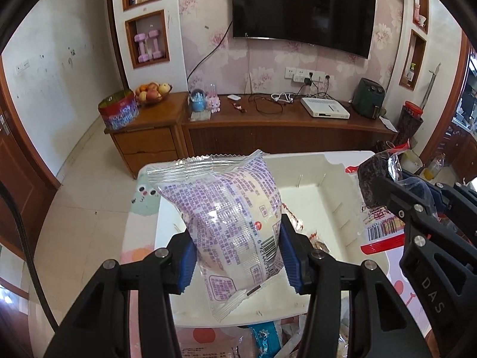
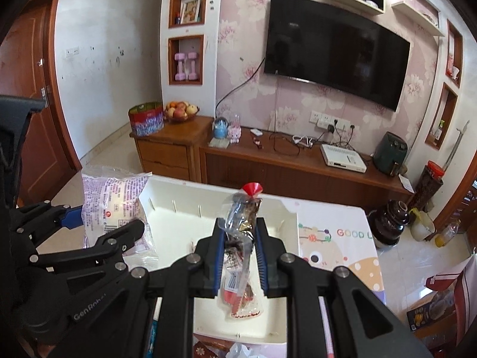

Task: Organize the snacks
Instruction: 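Lower both held snacks into the white tray and open both grippers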

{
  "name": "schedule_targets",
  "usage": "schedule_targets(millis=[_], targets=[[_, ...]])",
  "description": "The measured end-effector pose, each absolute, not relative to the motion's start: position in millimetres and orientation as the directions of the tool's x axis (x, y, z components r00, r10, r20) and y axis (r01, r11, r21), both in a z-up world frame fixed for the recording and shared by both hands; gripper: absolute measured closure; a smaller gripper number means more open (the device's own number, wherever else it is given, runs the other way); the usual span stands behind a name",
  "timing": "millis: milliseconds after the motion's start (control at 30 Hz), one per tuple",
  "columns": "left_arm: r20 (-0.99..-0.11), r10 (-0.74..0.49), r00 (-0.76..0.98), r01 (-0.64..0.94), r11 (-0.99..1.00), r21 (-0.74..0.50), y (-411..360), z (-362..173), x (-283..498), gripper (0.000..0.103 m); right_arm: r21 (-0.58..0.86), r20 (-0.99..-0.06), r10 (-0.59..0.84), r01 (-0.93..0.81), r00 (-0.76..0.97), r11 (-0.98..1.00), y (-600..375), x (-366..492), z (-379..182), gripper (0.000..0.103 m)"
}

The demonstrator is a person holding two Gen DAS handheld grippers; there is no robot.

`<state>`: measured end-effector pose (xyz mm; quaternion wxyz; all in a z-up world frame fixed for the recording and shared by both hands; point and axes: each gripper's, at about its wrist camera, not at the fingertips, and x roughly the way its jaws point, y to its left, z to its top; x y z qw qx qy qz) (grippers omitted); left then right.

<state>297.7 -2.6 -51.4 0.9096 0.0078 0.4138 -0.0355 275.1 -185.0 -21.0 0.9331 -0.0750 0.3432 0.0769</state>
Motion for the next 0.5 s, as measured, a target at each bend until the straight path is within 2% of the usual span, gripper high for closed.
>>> schedule_targets(millis=[167, 267, 300, 333, 467, 500], targets=[[-0.771, -0.051, 0.635, 0.074, 0.997, -0.005, -3.5, -62.4, 300.0, 0.052, -0.073, -0.694, 0.106, -0.216, 0.712, 0.974, -181.7, 280.7, -33.1, 0.083], [-0.776, -0.046, 0.629, 0.064, 0.998, -0.008, -1.7, -65.7, 297.2, 0.022, -0.056, -0.728, 0.106, -0.213, 0.678, 0.975, -181.6, 284.0, -39.5, 0.079], [-0.773, -0.033, 0.633, 0.046, 0.999, -0.005, 0.7, -66.1, 295.7, 0.015, -0.062, -0.727, 0.094, -0.201, 0.68, 0.978, -182.3, 283.0, -40.3, 0.078], [-0.771, -0.035, 0.635, 0.039, 0.999, -0.013, 3.3, -66.5, 294.2, 0.014, -0.069, -0.723, 0.083, -0.191, 0.686, 0.979, -183.3, 281.2, -40.4, 0.077], [-0.781, -0.046, 0.622, 0.015, 0.999, -0.048, 15.1, -69.9, 289.0, 0.013, -0.067, -0.719, 0.075, -0.176, 0.691, 0.982, -185.9, 275.1, -41.6, 0.059], [-0.783, -0.044, 0.621, 0.01, 0.999, -0.048, 17.5, -70.1, 286.3, 0.013, -0.068, -0.717, 0.073, -0.174, 0.693, 0.982, -186.5, 273.2, -40.9, 0.058]])
